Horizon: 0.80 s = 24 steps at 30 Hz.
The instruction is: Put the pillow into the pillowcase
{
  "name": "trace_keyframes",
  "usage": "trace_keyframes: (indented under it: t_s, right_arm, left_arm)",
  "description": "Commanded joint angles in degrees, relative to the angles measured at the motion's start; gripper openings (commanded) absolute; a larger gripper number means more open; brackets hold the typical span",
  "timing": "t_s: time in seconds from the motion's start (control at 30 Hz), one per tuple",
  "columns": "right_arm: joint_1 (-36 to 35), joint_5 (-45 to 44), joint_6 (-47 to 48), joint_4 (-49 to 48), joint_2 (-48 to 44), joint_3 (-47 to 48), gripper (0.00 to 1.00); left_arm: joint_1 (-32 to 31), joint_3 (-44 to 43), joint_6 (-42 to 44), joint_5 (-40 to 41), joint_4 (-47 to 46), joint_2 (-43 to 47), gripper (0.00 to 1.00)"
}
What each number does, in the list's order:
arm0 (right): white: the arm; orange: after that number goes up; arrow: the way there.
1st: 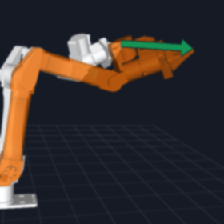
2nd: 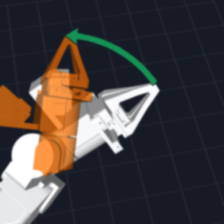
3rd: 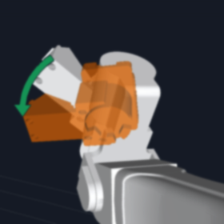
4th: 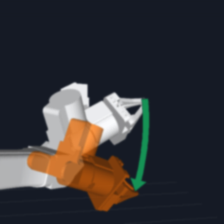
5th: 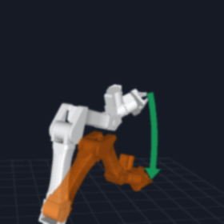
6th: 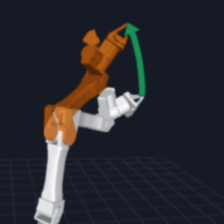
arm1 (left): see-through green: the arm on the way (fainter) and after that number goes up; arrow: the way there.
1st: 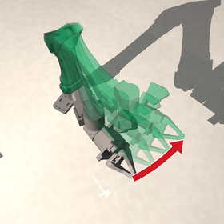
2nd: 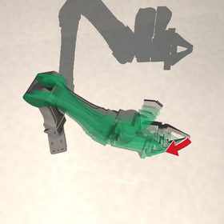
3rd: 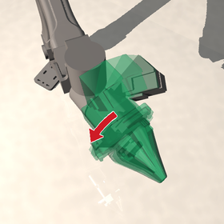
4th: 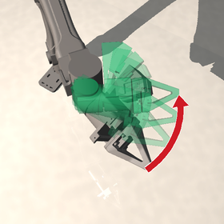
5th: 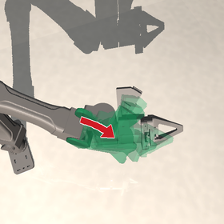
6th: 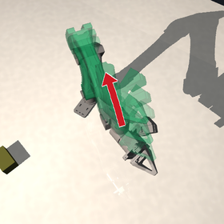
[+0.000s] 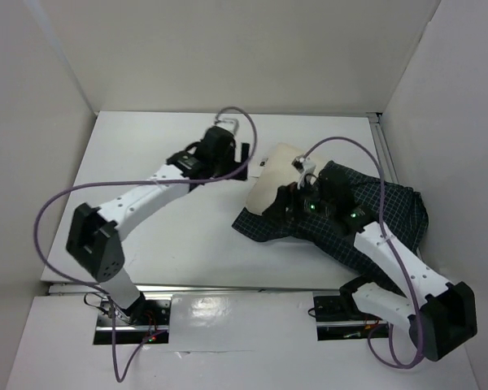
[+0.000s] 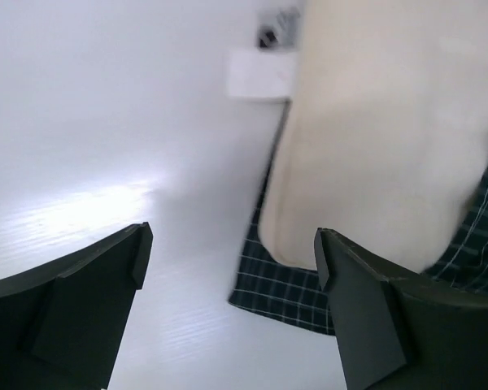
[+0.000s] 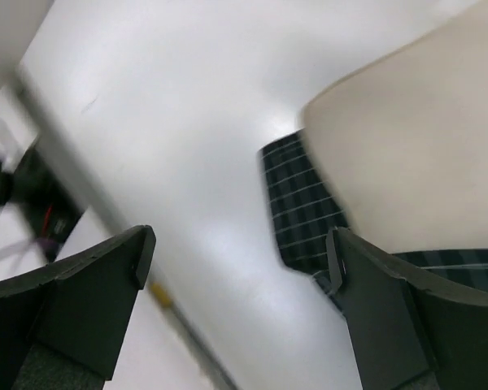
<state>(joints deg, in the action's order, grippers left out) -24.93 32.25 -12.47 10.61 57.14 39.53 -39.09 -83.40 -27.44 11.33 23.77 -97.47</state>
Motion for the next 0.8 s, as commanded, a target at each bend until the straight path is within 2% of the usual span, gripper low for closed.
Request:
trace_keyframes:
  t_s: [0.0,0.07,0.1,0.17,0.3,0.37,0.43,0.5,0.6,0.7,0.73,0.77]
  right_arm:
    - [-0.3,-25.2,-6.9,6.6,3.6,8.4,1.0]
    - [-0.3,-31.3,-9.4,9.2,8.4,15.0,1.0]
    - [-0.3,-37.0,-10.4,12.4,14.3,17.7,1.0]
    - [-0.3,-41.4,-13.6,15.7,20.7,26.0,1.0]
    - [-0.8,-53.0,-19.3,23.9,39.3,39.8,1.0]
    - [-0.8,-55.0,-21.0,25.8,45.0,47.2,1.0]
    - [-0.8,-57.3,-23.6,31.9,53.6,54.3,1.0]
    - [-0.8,-59.0,-24.9,33.7,61.1,57.6,1.0]
    - [-0.8,-58.4,-23.5,36.1,67.7,61.7,1.0]
    - [-0.8,-54.4,-20.9,35.3,72.6,60.3,0.77]
    - [-0.8,-51.3,-19.6,32.2,72.6,59.3,0.6]
    - [-0.8,-50.3,-18.1,30.7,72.6,57.6,0.01]
  left_arm:
    - [4.3,1.8,-1.6,3.2,-1.5,7.6,1.0]
    - [6.1,3.1,-2.3,3.8,-0.7,9.0,1.0]
    - [7.9,3.1,-2.3,4.7,-0.7,9.1,1.0]
    - [9.6,4.1,-2.3,3.3,-0.1,9.6,1.0]
    - [12.3,4.6,-2.3,1.6,-0.7,9.6,1.0]
    - [13.1,5.2,-1.7,-0.3,-1.4,9.1,1.0]
    - [14.6,5.2,-1.7,-1.7,-1.4,8.3,1.0]
    - [15.2,5.2,-1.7,-1.7,-1.4,7.2,1.0]
    - [15.2,4.6,-1.1,-1.0,-0.7,5.8,1.0]
    - [15.7,3.9,-1.1,0.4,0.0,5.8,1.0]
    - [15.7,3.9,-1.1,1.0,0.0,5.8,1.0]
    - [15.7,3.9,-0.6,1.6,0.0,5.8,1.0]
